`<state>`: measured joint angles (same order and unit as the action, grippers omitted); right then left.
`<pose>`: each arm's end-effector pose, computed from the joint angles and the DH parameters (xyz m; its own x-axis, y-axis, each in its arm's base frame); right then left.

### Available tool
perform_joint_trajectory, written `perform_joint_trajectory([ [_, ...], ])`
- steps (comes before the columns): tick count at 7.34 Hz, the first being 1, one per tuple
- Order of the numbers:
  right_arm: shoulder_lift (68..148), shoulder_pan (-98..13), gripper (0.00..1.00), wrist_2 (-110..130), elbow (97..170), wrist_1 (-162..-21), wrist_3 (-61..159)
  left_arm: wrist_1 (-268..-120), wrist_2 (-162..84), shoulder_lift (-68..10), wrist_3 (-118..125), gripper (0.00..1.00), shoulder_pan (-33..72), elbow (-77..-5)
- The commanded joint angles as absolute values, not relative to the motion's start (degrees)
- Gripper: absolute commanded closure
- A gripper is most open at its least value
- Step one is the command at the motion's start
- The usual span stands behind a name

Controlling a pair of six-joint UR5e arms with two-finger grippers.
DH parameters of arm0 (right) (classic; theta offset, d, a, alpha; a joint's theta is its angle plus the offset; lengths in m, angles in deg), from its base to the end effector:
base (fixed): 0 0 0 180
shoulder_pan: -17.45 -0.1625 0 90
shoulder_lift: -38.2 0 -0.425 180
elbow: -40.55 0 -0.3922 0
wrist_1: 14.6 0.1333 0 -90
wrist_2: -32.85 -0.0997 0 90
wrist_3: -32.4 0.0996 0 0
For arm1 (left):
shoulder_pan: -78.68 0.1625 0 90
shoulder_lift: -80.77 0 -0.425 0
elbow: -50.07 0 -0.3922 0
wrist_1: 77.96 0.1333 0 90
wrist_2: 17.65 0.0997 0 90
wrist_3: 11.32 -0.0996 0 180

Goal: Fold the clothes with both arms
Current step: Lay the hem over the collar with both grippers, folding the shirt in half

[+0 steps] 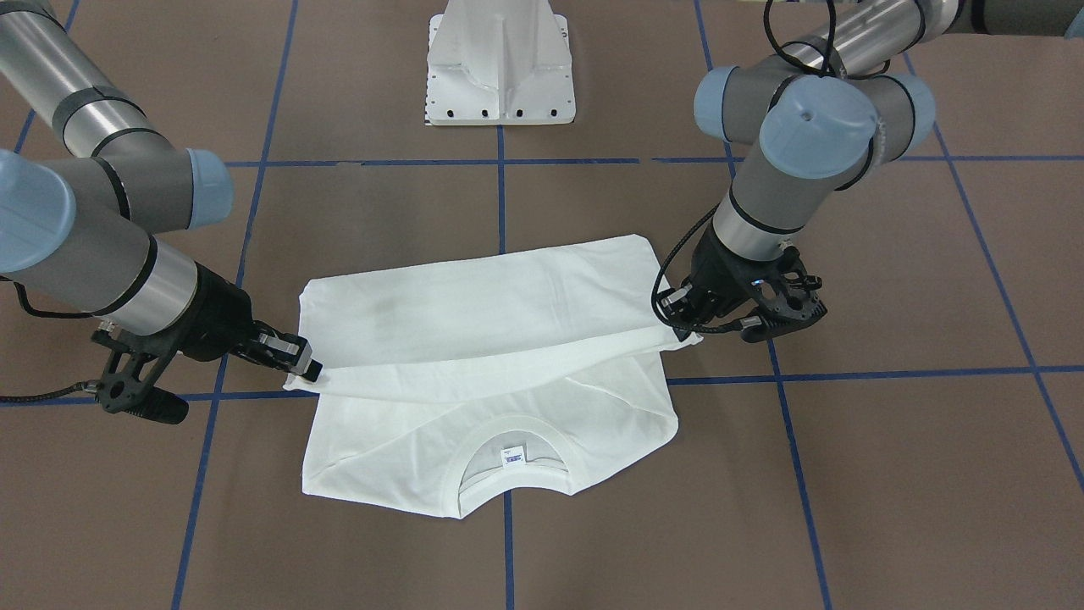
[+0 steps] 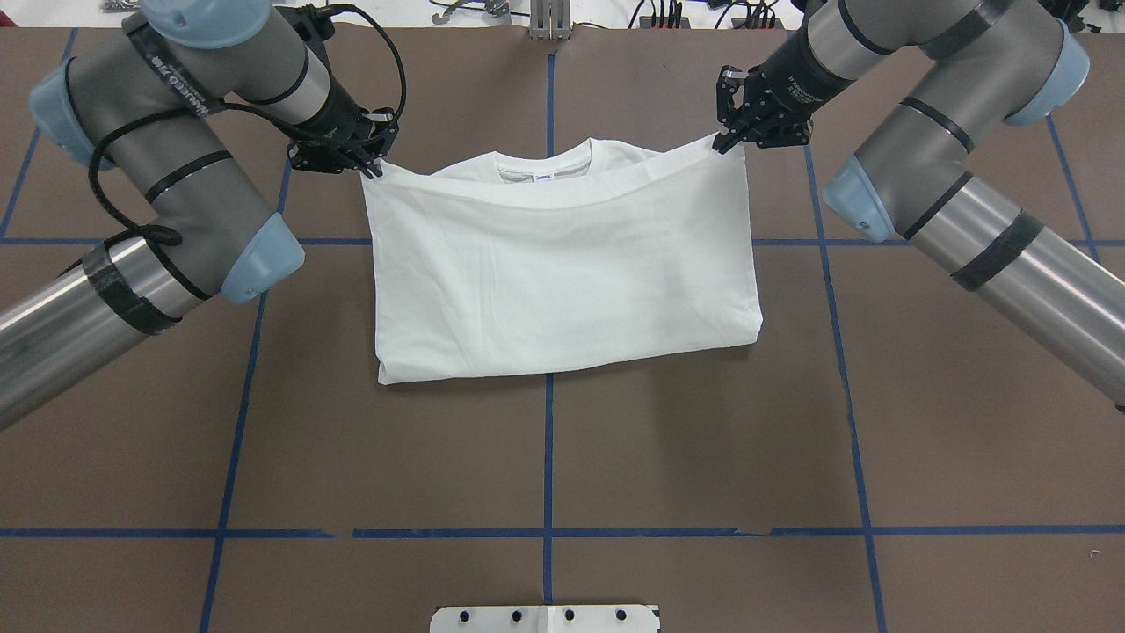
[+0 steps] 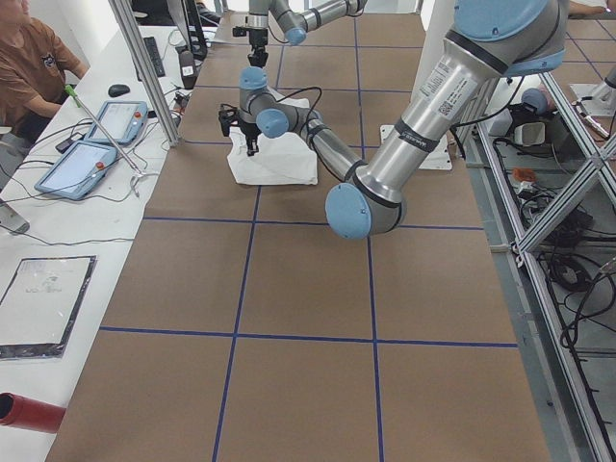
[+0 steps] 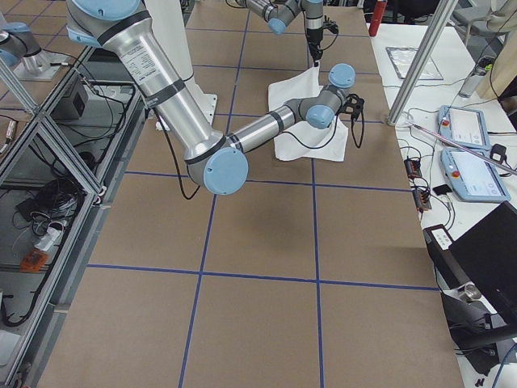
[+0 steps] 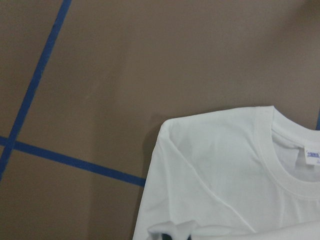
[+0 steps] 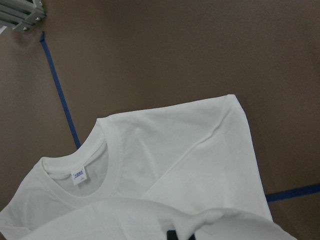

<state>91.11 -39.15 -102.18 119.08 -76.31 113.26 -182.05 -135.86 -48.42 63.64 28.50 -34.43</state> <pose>-0.3469 -0.6403 0.2928 0.3639 0.3479 0.8640 -0.2203 0.9335 -0.2831 0.3993 -0.6135 0.2595 0.5330 -0.2822 -0.7976 0.3255 0.9386 -0.1146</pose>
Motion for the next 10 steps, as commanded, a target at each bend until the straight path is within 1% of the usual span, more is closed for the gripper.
perform_joint_trajectory([
  [1, 89.62, -38.54, 1.00, -100.93, 114.49, -76.13, 111.08, -188.24, -135.77, -50.01, 63.30, 1.00, 28.32, -25.72],
  [5, 90.50, -38.53, 1.00, -100.84, 112.80, -76.04, 108.96, -188.35, -132.62, -49.92, 63.21, 1.00, 28.50, -23.14],
  [10, 89.88, -36.87, 1.00, -100.92, 113.33, -75.78, 108.51, -187.92, -132.61, -50.54, 63.83, 1.00, 28.50, -23.40],
])
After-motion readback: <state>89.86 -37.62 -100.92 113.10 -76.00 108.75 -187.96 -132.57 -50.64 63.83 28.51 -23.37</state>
